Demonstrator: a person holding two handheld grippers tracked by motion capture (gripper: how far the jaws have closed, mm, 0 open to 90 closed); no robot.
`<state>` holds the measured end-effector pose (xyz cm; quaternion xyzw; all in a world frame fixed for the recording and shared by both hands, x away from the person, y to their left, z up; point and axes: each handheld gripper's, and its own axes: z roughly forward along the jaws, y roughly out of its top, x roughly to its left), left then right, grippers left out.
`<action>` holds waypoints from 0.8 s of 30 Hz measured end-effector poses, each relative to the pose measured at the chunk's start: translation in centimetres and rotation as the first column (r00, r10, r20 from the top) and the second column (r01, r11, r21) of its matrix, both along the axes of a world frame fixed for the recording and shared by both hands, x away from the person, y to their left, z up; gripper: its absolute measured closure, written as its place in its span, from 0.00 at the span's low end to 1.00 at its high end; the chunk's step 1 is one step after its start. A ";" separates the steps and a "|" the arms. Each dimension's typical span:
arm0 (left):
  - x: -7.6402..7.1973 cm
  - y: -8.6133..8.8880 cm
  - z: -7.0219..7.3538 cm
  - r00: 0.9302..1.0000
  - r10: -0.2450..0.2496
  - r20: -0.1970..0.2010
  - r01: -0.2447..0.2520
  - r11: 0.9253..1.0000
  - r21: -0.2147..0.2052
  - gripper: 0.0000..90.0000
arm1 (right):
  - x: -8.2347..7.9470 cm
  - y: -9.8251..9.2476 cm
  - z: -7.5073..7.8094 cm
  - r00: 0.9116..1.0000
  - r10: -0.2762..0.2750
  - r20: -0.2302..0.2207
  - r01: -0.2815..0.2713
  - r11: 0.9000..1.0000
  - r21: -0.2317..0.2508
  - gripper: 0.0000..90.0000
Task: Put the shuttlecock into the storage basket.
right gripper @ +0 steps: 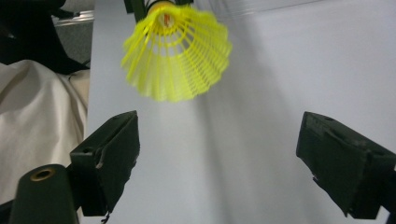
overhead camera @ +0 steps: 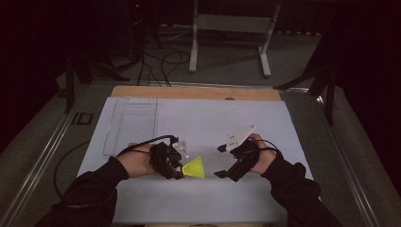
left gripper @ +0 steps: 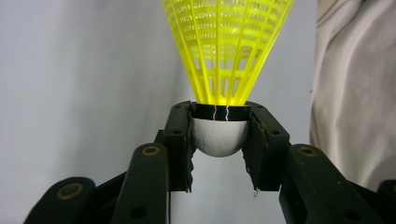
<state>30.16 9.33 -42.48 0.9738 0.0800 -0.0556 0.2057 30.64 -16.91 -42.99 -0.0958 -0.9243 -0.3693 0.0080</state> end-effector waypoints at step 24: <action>2.2 6.2 2.4 0.972 0.232 -0.026 -0.230 0.972 0.050 0.73 | -0.9 -3.7 -2.4 0.995 -0.094 0.018 0.091 0.988 0.127 0.12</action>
